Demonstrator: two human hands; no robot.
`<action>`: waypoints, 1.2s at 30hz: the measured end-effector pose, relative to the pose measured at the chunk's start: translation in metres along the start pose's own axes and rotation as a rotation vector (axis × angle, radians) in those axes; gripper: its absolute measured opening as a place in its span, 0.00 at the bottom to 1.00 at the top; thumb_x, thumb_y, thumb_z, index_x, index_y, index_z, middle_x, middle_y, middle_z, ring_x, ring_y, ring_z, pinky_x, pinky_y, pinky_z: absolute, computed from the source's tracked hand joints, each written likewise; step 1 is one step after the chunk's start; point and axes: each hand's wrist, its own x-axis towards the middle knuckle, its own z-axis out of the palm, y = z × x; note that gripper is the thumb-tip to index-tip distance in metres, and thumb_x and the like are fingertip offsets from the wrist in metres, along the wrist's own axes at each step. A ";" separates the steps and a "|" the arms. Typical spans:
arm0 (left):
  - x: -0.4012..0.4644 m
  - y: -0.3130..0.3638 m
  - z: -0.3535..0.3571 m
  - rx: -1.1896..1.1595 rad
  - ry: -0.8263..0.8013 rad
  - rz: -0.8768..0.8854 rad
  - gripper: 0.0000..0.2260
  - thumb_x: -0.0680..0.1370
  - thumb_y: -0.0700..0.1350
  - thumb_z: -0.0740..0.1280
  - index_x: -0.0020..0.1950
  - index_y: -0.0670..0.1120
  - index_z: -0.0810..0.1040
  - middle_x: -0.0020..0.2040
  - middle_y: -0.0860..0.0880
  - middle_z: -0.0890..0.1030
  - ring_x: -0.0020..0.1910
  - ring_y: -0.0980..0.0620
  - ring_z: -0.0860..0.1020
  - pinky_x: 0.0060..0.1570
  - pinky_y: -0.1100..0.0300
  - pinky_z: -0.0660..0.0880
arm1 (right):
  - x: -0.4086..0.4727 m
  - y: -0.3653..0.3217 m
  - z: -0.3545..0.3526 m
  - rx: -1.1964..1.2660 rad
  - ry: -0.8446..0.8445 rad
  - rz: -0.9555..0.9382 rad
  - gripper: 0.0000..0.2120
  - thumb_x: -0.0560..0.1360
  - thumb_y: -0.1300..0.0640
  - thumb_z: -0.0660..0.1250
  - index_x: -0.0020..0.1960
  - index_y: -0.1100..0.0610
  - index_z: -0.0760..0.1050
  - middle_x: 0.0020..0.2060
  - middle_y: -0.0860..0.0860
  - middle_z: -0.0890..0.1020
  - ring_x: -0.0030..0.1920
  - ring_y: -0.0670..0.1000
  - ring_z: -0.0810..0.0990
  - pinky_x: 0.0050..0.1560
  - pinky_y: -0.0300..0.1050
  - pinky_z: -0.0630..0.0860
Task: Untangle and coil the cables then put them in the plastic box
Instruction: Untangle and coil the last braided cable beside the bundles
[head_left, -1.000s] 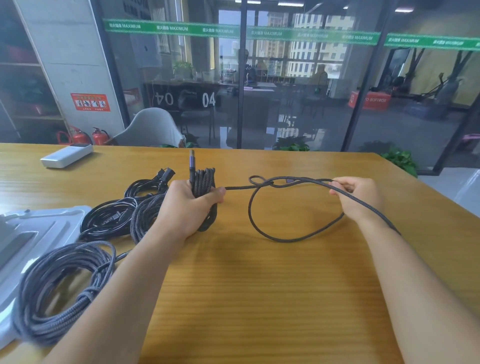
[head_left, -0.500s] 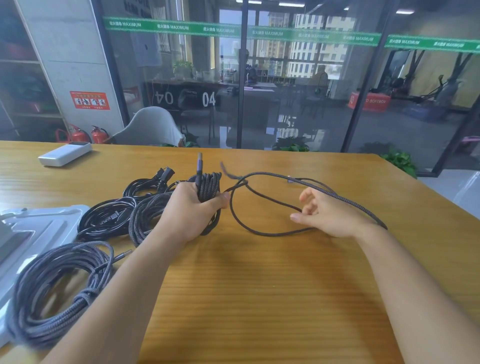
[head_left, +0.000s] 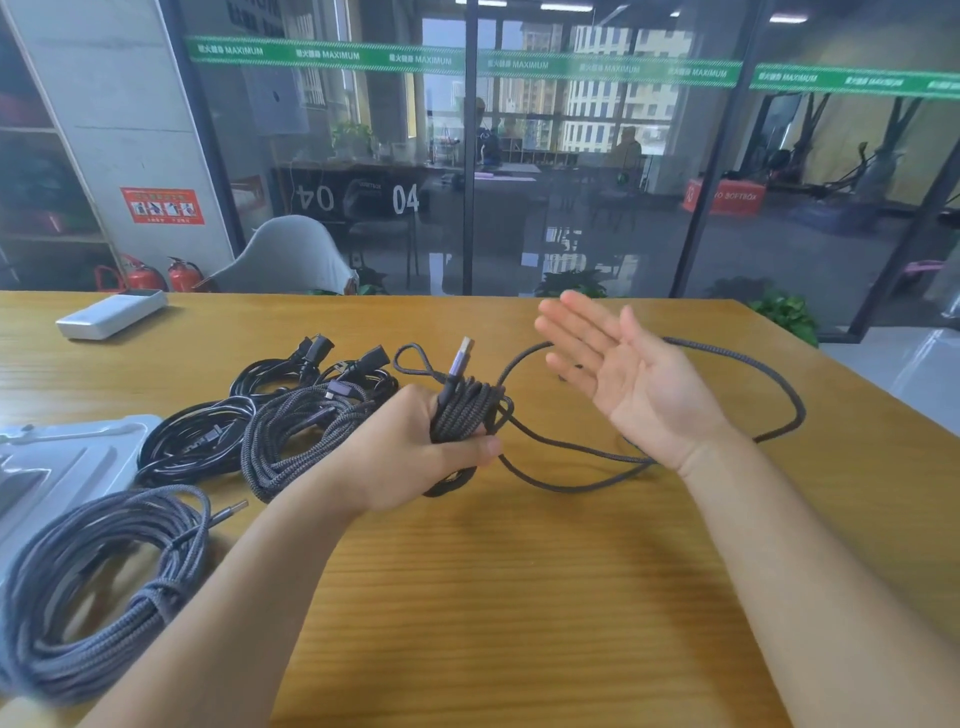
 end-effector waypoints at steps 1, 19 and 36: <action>-0.001 0.001 0.001 0.002 -0.032 0.023 0.22 0.80 0.40 0.73 0.28 0.54 0.74 0.29 0.55 0.70 0.29 0.53 0.68 0.34 0.62 0.66 | 0.001 0.004 -0.002 -0.180 -0.003 -0.014 0.21 0.89 0.53 0.50 0.77 0.58 0.70 0.72 0.53 0.79 0.74 0.53 0.75 0.71 0.51 0.75; -0.009 0.012 -0.009 -0.197 -0.026 0.109 0.15 0.77 0.44 0.74 0.39 0.34 0.76 0.27 0.51 0.65 0.24 0.53 0.62 0.26 0.66 0.62 | 0.009 0.043 -0.042 -1.670 -0.023 0.256 0.22 0.88 0.50 0.56 0.81 0.40 0.64 0.81 0.42 0.63 0.83 0.48 0.53 0.82 0.48 0.46; -0.011 0.005 -0.023 -0.174 0.199 0.083 0.18 0.78 0.43 0.72 0.43 0.27 0.74 0.24 0.52 0.65 0.22 0.54 0.62 0.25 0.65 0.62 | -0.006 0.011 0.021 -0.935 -0.133 0.248 0.19 0.86 0.43 0.57 0.62 0.51 0.83 0.55 0.42 0.87 0.60 0.40 0.83 0.67 0.43 0.74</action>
